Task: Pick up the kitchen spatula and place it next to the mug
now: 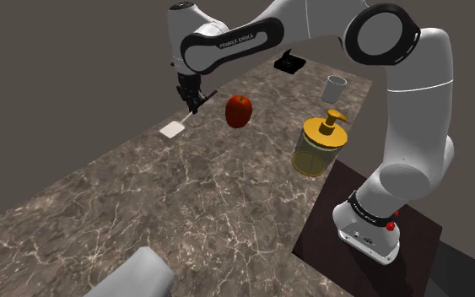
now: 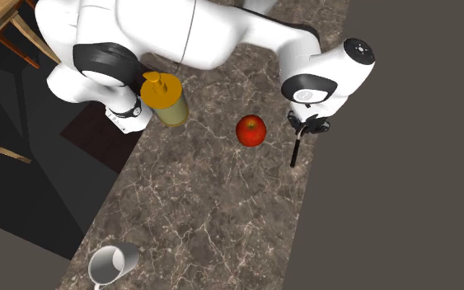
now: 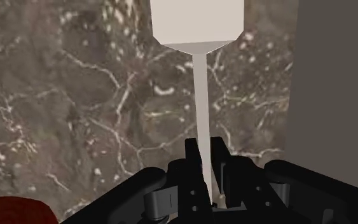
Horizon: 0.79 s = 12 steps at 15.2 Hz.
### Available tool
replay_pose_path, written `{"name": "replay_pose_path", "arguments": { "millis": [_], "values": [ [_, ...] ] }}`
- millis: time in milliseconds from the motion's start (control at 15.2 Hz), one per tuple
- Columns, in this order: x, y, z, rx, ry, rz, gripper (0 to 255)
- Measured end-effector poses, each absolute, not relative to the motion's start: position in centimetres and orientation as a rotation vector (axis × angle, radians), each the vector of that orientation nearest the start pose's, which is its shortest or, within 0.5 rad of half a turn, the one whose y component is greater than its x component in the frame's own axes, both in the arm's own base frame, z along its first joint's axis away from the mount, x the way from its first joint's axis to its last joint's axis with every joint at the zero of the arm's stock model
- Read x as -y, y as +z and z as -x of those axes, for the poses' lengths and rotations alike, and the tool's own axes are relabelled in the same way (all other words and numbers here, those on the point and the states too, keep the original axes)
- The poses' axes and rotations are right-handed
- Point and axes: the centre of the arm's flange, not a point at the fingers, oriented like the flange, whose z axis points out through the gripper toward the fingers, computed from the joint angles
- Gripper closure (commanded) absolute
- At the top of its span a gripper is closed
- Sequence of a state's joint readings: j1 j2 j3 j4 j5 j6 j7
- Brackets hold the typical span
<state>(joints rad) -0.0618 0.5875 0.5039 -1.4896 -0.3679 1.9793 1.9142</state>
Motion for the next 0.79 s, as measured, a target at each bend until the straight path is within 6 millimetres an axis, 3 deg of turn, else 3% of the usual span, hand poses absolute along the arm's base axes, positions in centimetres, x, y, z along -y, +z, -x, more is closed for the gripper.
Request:
{"name": "replay_pose_path", "arguments": {
  "millis": [792],
  "values": [
    [-22.2,42.3,-66.1,-2.038,-0.082,2.444,255]
  ]
}}
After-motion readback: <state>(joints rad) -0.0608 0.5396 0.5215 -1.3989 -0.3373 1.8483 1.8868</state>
